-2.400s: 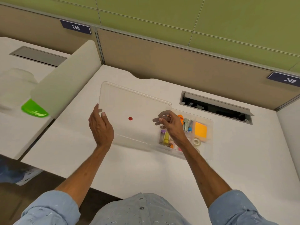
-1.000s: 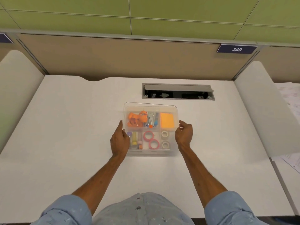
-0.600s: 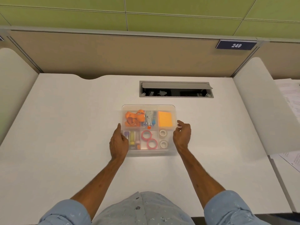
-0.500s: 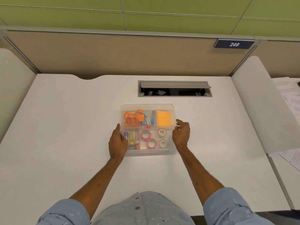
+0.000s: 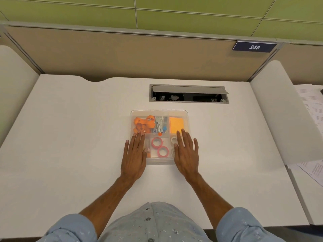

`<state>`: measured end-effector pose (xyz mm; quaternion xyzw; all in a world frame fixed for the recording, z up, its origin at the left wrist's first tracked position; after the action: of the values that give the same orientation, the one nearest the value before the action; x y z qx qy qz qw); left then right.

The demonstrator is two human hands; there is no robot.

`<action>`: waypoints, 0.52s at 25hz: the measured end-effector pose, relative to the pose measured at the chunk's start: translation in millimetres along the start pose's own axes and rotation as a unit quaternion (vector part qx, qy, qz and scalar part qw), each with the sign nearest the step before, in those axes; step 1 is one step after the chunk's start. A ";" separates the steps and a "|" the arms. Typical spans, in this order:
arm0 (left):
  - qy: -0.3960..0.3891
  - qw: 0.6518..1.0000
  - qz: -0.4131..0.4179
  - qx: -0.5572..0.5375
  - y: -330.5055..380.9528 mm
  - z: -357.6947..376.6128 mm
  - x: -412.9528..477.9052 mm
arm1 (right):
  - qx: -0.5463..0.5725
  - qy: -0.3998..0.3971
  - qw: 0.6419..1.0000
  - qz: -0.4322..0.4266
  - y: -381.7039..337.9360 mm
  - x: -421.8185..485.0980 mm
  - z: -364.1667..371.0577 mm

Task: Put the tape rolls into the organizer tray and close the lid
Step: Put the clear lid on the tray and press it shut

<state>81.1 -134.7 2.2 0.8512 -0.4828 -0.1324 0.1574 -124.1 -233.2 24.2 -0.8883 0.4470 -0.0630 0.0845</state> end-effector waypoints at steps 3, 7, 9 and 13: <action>-0.013 0.999 -0.030 0.001 -6.1 8.0 -9.2 | -0.012 -0.038 0.999 -0.003 1.6 -14.6 17.3; -0.021 0.999 -0.046 0.015 -8.5 12.1 -7.9 | -0.018 -0.076 0.997 -0.008 4.5 -12.6 26.2; -0.025 0.998 -0.047 0.034 -8.6 16.5 -7.0 | -0.020 -0.081 0.997 -0.002 4.7 -11.5 28.6; -0.040 0.992 -0.044 0.112 -9.2 24.0 -4.8 | -0.016 -0.104 0.994 -0.001 5.2 -11.0 32.3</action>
<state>76.8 -129.4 -23.0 0.8781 -0.4623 -0.1178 0.0357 -128.6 -224.4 -8.8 -0.8919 0.4355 0.0367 0.1159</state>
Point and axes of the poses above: each hand's wrist, its own x-axis towards the middle knuckle, its own z-axis out of the palm, y = z × x, the point moved 10 cm from there along x, towards the middle knuckle, and after that the axes turned 14 degrees about -z, right-handed, at the moved point
